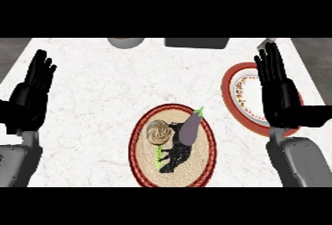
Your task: Pick the cupcake from the placemat and place it in the plate
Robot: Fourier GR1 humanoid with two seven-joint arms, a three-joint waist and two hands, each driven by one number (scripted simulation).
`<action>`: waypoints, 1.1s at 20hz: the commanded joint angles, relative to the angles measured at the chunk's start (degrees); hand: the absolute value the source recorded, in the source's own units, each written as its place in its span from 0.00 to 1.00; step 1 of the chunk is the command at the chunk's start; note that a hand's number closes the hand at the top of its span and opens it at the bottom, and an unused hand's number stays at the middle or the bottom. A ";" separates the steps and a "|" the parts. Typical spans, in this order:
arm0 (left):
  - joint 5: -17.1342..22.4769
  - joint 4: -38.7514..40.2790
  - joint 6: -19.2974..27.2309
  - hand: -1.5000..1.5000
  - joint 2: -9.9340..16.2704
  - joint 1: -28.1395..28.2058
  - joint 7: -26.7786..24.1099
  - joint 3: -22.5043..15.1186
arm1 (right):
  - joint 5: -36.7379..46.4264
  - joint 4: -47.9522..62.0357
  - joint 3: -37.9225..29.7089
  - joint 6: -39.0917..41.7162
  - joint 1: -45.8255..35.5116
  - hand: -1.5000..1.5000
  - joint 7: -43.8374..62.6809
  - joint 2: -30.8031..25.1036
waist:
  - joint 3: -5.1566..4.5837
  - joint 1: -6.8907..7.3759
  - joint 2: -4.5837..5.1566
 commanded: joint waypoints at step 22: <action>3.12 5.64 -4.34 0.50 -11.29 13.46 10.39 -9.21 | 53.09 -14.39 19.60 -25.07 20.41 0.00 25.93 3.87 | 2.30 -1.86 0.26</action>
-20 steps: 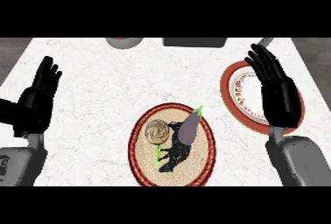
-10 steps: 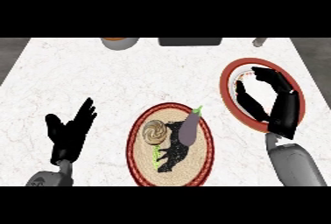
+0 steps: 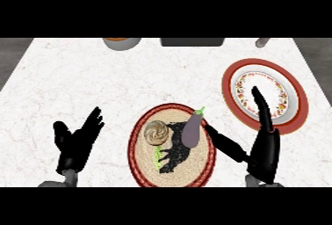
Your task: Pick the cupcake from the placemat and place it in the plate
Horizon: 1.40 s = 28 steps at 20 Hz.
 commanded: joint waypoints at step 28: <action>-1.51 -2.72 -2.76 0.50 -0.21 1.45 1.21 1.18 | 12.00 14.27 26.51 27.55 -23.57 0.00 60.45 7.25 | 0.15 1.51 0.18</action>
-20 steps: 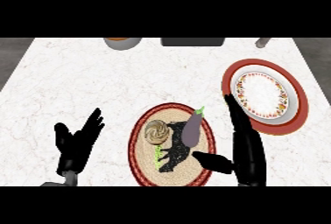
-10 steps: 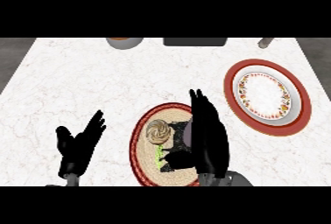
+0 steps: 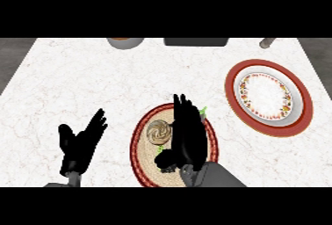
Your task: Pick the cupcake from the placemat and place it in the plate
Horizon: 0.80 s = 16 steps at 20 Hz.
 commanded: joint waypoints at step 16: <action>-1.83 2.39 -0.43 0.50 -2.26 -0.78 -1.02 1.18 | -3.02 11.67 4.51 -5.74 -5.69 0.00 10.51 0.63 | -0.01 -0.56 -0.07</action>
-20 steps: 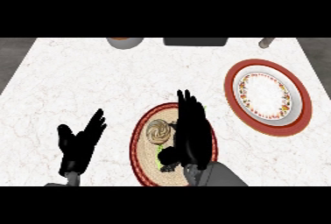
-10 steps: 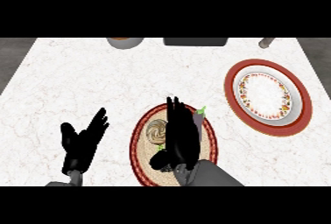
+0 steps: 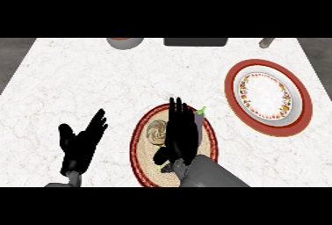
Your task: Pick the cupcake from the placemat and place it in the plate
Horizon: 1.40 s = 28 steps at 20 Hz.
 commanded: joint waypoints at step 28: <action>-2.54 2.42 -1.52 0.50 -1.59 -0.41 -1.11 2.30 | -0.82 19.54 8.08 -16.93 -13.27 1.00 -1.27 0.66 | -0.01 -0.10 0.05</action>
